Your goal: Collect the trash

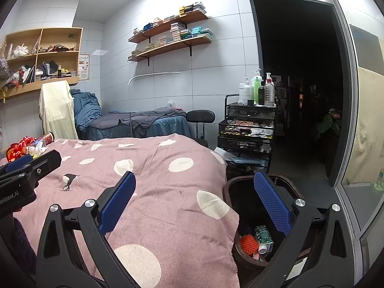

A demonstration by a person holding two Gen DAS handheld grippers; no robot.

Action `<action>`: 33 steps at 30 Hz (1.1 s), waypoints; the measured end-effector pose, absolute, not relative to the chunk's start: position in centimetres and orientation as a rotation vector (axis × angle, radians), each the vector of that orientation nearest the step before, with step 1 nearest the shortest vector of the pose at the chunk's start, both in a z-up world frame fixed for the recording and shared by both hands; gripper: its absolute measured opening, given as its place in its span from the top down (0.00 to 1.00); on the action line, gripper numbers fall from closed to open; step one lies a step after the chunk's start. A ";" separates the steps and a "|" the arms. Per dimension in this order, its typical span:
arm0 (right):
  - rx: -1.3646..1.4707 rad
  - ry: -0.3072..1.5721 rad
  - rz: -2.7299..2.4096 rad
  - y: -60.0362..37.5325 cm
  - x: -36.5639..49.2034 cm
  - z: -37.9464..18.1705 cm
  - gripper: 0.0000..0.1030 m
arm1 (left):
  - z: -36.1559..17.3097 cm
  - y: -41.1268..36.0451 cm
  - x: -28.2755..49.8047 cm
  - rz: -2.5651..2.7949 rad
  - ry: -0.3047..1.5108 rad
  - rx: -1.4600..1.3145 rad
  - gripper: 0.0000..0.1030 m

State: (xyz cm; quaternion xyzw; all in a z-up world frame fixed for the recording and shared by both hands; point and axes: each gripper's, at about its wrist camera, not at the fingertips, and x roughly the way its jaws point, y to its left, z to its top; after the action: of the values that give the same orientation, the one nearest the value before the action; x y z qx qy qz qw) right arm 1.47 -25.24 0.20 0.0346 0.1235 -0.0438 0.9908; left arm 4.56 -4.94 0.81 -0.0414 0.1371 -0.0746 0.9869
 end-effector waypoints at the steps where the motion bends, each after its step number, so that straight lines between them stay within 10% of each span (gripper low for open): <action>1: 0.070 0.248 -0.088 -25.2 1.5 0.2 0.05 | 0.8 -5.0 4.6 -0.150 0.276 -0.082 0.05; 33: 0.075 0.256 -0.089 -25.3 1.5 -0.1 0.05 | 0.7 -4.3 4.8 -0.165 0.289 -0.092 0.05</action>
State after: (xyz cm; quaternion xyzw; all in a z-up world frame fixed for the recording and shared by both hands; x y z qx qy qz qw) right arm 1.47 -25.26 -0.06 0.0375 0.1275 -0.0442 0.9902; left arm 4.79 -4.34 0.73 -0.0455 0.1437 -0.0821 0.9851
